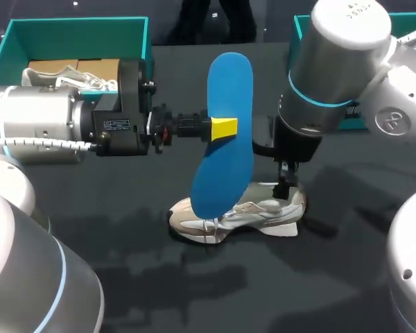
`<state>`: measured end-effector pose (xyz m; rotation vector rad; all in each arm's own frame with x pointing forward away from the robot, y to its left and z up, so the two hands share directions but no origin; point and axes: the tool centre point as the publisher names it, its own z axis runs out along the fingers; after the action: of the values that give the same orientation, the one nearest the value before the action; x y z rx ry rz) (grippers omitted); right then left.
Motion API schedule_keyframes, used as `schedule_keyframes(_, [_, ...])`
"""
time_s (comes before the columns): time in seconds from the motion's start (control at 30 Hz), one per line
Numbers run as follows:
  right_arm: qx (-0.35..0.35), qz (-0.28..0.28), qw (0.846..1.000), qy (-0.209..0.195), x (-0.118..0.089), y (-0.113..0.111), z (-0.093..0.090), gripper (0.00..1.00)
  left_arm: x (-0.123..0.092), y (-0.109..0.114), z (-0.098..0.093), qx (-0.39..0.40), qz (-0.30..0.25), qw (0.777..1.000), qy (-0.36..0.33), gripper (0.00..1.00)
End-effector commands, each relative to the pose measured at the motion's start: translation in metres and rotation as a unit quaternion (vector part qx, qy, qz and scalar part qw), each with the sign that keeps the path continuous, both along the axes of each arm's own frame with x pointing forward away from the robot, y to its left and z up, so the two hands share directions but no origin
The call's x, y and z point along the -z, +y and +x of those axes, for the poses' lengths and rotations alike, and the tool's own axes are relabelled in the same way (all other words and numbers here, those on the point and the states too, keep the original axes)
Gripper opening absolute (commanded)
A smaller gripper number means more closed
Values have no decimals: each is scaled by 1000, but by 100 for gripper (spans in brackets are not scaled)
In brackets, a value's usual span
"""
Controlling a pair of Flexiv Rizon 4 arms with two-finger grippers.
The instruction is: Take the shoe out of the shoebox, open the shoe tongue, remove and reinsert the insole, then place the shoe into the shoebox
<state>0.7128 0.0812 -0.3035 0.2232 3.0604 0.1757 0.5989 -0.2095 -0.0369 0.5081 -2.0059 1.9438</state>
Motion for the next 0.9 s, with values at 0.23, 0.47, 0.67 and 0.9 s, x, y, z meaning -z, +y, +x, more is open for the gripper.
schedule_keyframes(0.23, [-1, -55, 998, 23, 24, 31, 18, 100, 1, 0, -2, -2, -2, 1000, 0, 0])
schedule_keyframes(0.47, [-7, -59, 998, 22, 36, 40, 20, 100, 1, 0, -2, -2, -2, 1000, 0, 0])
schedule_keyframes(0.67, [-11, -57, 998, 18, 50, 43, 23, 96, 1, 0, -2, -2, -2, 1000, 0, 0])
schedule_keyframes(0.9, [-14, -58, 998, 26, 66, 45, 24, 80, 1, 0, -2, -2, -2, 1000, 0, 0])
